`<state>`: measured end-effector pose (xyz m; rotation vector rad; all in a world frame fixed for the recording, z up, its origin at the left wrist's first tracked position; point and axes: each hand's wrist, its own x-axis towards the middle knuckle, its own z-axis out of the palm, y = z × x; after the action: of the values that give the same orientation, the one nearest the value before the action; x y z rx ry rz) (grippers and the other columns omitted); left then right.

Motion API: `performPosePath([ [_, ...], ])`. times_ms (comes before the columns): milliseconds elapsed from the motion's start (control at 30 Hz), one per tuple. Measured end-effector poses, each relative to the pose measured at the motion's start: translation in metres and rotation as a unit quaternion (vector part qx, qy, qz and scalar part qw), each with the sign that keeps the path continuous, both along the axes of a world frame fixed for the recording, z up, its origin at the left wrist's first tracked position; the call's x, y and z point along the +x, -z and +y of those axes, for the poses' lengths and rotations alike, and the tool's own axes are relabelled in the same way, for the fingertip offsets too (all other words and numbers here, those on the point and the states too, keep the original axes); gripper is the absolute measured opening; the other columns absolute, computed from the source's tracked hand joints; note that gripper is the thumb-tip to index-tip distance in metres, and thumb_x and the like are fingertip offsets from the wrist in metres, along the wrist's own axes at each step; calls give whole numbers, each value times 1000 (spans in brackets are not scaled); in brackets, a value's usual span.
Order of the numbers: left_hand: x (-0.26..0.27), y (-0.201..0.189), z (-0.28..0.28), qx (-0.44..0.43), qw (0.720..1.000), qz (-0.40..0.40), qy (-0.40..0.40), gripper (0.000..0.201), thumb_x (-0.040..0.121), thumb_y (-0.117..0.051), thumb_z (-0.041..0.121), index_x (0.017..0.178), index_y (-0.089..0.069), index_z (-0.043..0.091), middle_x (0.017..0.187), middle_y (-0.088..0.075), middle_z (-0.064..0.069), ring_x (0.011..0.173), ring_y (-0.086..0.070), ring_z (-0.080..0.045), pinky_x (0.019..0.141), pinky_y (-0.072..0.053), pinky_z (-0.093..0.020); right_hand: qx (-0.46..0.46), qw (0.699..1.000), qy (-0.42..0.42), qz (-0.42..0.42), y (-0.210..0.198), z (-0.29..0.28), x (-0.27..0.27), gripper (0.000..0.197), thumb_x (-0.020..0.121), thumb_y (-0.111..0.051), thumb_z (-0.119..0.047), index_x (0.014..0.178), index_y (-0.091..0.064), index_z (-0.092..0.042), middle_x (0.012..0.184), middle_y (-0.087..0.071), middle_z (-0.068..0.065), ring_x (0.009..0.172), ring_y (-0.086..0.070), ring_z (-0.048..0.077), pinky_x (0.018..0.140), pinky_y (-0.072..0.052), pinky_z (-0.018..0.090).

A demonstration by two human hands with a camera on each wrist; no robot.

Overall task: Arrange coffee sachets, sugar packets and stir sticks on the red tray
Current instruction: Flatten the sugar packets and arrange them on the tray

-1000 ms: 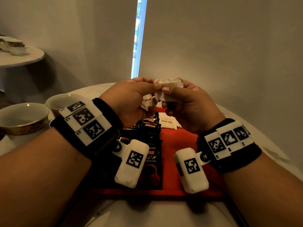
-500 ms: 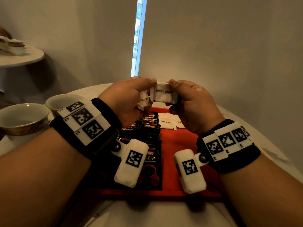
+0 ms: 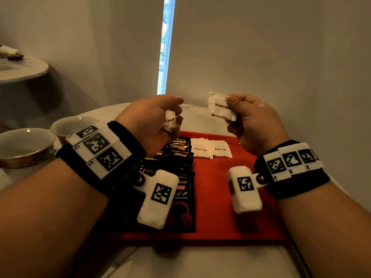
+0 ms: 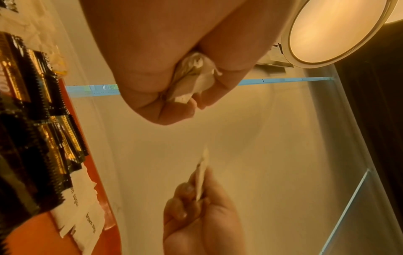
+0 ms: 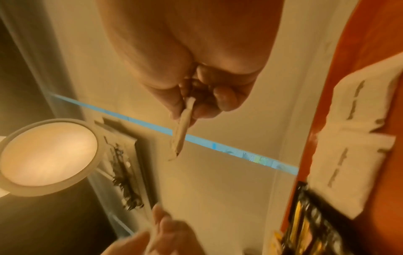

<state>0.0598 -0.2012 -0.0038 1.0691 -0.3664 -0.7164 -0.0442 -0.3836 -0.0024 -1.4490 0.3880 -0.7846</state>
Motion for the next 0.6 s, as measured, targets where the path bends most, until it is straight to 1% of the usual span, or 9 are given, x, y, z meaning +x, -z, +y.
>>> performPosePath([
  [67, 0, -1, 1, -8, 1000, 11, 1, 20, 92, -46, 3, 97, -63, 12, 99, -51, -8, 69, -53, -15, 47, -43, -23, 21, 998, 52, 27, 9, -21, 0, 8, 98, -61, -16, 98, -69, -15, 89, -73, 7, 59, -58, 12, 45, -37, 23],
  [100, 0, -1, 1, -9, 1000, 15, 2, 23, 92, -43, 3, 99, -63, 12, 101, -51, -9, 71, -53, -16, 48, -44, -23, 29, 996, 73, 51, 17, -32, 1, 8, 98, -60, -17, 98, -68, -16, 86, -72, 6, 56, -56, 11, 42, -35, 23],
  [167, 0, -1, 1, -4, 1000, 18, 2, 26, 91, -40, 3, 101, -62, 12, 103, -51, -9, 73, -53, -17, 50, -45, -25, 34, 987, 95, 125, 34, -50, 2, 8, 99, -59, -20, 97, -66, -16, 78, -67, 5, 50, -48, 11, 38, -31, 21],
  [233, 0, -1, 2, 1, 1000, 20, 1, 27, 91, -40, 2, 102, -63, 12, 104, -51, -9, 76, -53, -18, 50, -46, -25, 32, 974, 94, 202, 50, -60, 2, 11, 100, -59, -20, 102, -67, -13, 75, -63, 4, 46, -42, 10, 35, -31, 20],
  [300, 1, -1, 2, -1, 1000, 21, 3, 27, 91, -40, 2, 103, -62, 12, 105, -50, -9, 77, -53, -18, 50, -47, -25, 28, 963, 83, 254, 59, -61, -1, 16, 98, -61, -18, 108, -71, -11, 77, -64, 4, 45, -40, 9, 38, -34, 21],
  [367, 1, -1, 2, -5, 1000, 26, 7, 28, 90, -39, 2, 105, -60, 11, 105, -49, -10, 78, -53, -19, 51, -48, -26, 15, 952, 82, 295, 63, -60, -2, 15, 97, -63, -18, 106, -73, -12, 76, -65, 4, 45, -40, 9, 44, -34, 23],
  [433, 1, -1, 2, -8, 999, 35, 5, 27, 89, -38, 1, 106, -57, 10, 106, -47, -12, 80, -54, -20, 52, -50, -27, 12, 947, 87, 309, 64, -60, -2, 15, 95, -66, -19, 105, -73, -11, 81, -68, 5, 47, -43, 10, 47, -35, 24],
  [533, -2, -3, 2, -10, 999, 48, -8, 23, 89, -38, 1, 106, -52, 8, 108, -47, -15, 84, -59, -23, 53, -52, -27, 6, 943, 85, 323, 64, -61, -3, 16, 93, -67, -18, 105, -73, -9, 91, -72, 7, 59, -50, 12, 51, -38, 26],
  [600, -4, -4, 2, -9, 998, 55, -12, 23, 90, -38, 1, 108, -50, 7, 109, -49, -18, 87, -62, -25, 55, -54, -27, -1, 939, 81, 334, 64, -60, -3, 15, 93, -68, -18, 104, -73, -9, 93, -72, 7, 62, -51, 13, 54, -39, 27],
])
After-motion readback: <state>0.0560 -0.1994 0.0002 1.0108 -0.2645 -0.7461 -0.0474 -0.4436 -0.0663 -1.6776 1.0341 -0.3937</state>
